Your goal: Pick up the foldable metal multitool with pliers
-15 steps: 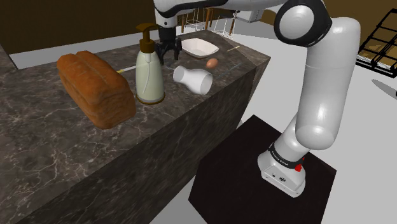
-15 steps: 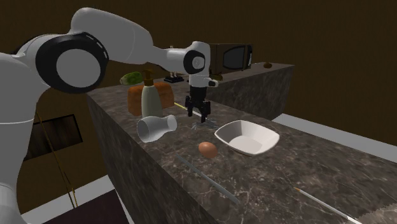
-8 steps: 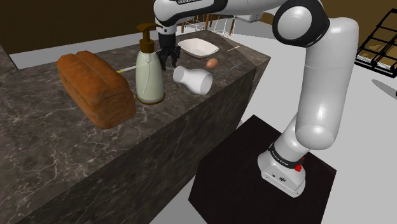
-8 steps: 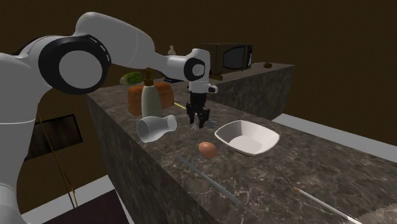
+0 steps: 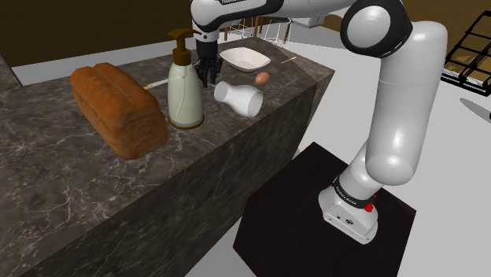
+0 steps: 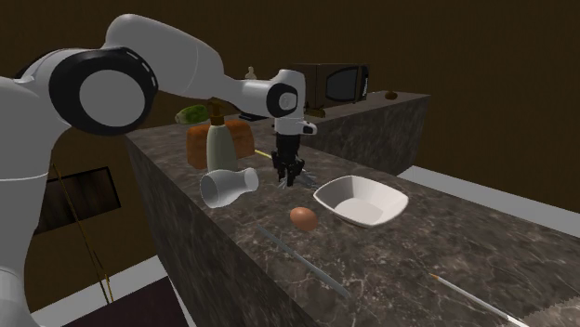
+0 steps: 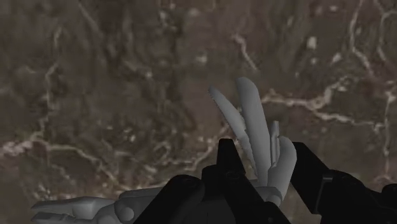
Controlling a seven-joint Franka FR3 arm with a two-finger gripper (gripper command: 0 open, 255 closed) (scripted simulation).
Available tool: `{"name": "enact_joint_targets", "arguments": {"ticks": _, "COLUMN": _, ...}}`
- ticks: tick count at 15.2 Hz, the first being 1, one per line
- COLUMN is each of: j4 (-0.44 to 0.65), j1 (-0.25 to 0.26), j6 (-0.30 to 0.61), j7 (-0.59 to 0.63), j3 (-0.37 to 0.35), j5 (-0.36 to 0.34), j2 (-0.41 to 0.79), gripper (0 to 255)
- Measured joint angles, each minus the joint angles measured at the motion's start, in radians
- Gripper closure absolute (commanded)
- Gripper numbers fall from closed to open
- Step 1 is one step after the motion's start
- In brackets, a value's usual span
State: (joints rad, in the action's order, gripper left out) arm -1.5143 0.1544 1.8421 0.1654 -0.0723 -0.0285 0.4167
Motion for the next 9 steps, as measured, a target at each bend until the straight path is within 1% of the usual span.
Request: {"name": "enact_joint_targets", "arguments": {"ticks": 9, "j4": 0.096, "j1": 0.000, "j6": -0.099, "j7": -0.002, "j3": 0.001, "j5": -0.001, "j2": 0.009, "gripper": 255}}
